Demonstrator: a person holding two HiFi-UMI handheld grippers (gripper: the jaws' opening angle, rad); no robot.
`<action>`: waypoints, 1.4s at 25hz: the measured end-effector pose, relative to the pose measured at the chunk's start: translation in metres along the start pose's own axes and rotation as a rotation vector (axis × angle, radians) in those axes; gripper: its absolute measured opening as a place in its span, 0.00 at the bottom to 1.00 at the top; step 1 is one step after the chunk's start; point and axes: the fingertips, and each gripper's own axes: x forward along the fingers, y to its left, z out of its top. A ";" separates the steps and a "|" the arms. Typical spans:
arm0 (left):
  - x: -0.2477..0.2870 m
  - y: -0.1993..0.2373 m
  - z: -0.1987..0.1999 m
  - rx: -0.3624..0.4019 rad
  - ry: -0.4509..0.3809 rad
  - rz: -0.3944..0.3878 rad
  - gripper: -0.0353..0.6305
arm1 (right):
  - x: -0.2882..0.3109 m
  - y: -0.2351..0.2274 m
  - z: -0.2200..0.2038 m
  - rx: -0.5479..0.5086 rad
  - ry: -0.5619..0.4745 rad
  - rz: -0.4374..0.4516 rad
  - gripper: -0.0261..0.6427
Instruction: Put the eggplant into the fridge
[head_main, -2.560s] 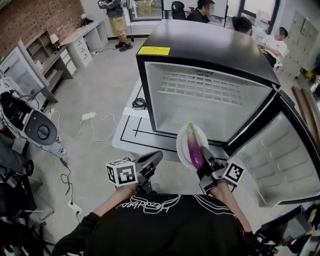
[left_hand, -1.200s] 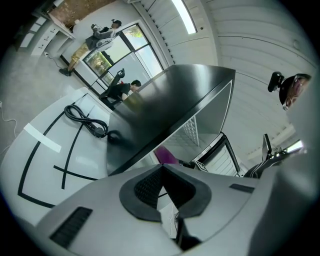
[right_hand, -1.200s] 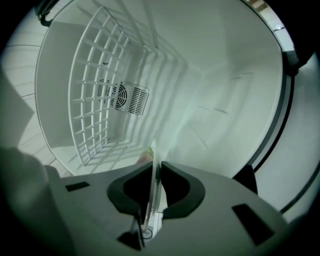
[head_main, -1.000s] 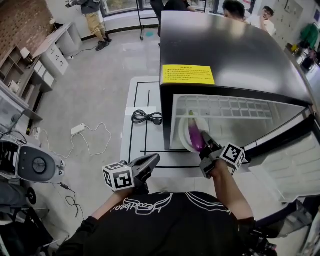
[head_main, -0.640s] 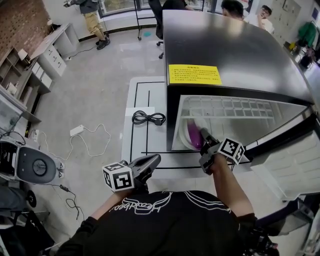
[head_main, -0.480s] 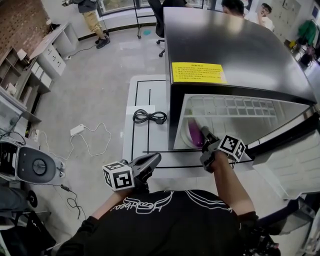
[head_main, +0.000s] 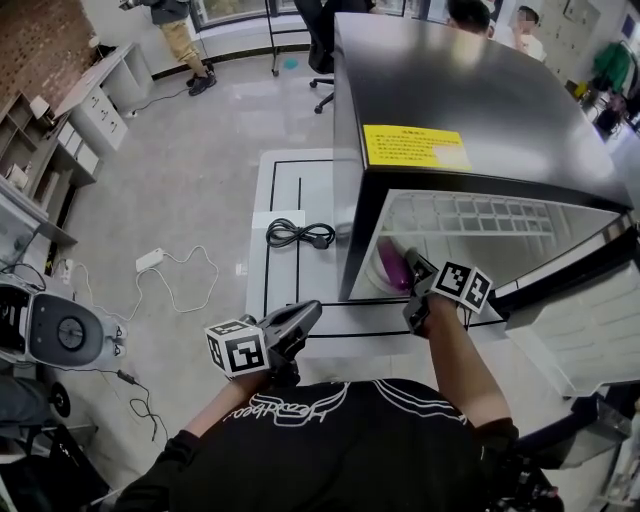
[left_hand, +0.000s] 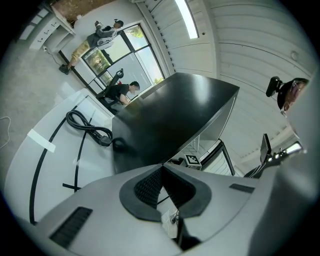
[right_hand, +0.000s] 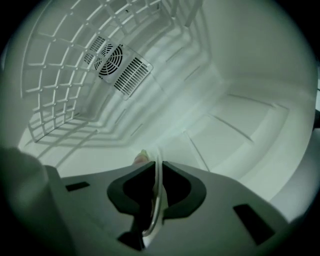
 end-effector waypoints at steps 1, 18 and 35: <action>-0.001 0.001 0.000 -0.005 -0.004 -0.001 0.06 | 0.000 -0.001 0.001 -0.012 0.001 -0.014 0.09; -0.002 0.010 0.004 -0.041 -0.051 0.011 0.06 | 0.001 -0.010 0.002 -0.109 0.089 -0.069 0.17; -0.007 -0.027 -0.020 -0.046 -0.072 0.002 0.06 | -0.052 0.016 0.010 0.041 -0.069 0.204 0.22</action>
